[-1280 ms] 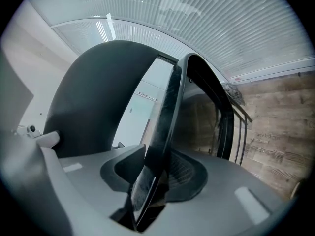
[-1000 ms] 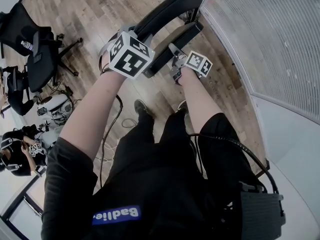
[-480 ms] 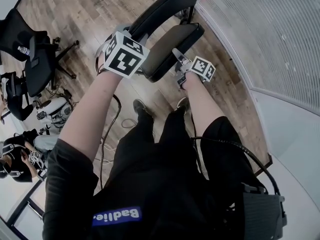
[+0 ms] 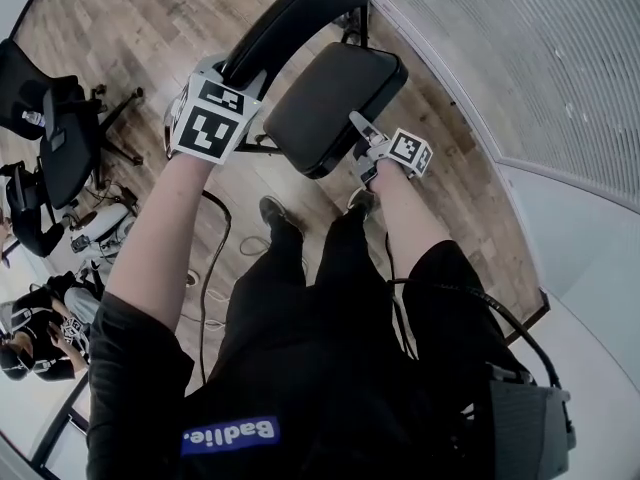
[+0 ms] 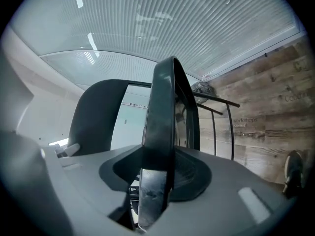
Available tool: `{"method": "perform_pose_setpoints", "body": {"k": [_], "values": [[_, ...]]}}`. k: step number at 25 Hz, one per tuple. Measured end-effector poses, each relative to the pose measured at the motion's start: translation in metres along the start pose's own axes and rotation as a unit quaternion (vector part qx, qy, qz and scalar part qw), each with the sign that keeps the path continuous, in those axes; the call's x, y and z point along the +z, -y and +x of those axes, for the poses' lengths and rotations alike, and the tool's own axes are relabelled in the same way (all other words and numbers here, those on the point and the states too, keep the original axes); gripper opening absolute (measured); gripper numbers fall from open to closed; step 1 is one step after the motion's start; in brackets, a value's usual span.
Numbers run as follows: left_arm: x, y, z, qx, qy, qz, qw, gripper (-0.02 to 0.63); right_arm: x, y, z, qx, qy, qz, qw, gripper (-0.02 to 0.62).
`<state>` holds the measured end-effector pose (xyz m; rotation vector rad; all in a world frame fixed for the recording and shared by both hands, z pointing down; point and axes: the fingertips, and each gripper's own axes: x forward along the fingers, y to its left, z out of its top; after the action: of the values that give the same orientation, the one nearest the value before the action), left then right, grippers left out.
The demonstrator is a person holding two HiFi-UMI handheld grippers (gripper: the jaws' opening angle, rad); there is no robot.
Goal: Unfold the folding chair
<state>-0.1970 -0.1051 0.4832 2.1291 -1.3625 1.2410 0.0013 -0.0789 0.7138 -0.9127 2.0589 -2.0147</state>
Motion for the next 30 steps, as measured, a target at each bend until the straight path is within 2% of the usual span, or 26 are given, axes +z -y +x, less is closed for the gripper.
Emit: {"method": "perform_pose_setpoints", "body": {"k": [14,30], "values": [[-0.010,-0.001,0.029,-0.027,-0.001,-0.024,0.9994,0.118,0.008,0.075,-0.039,-0.031,0.018,0.023,0.999,0.147],[-0.029,-0.003,0.054,-0.056,0.004,-0.052,0.9971,0.120,0.007,0.141,-0.066,-0.021,0.036,0.033,0.999,0.178]]}}
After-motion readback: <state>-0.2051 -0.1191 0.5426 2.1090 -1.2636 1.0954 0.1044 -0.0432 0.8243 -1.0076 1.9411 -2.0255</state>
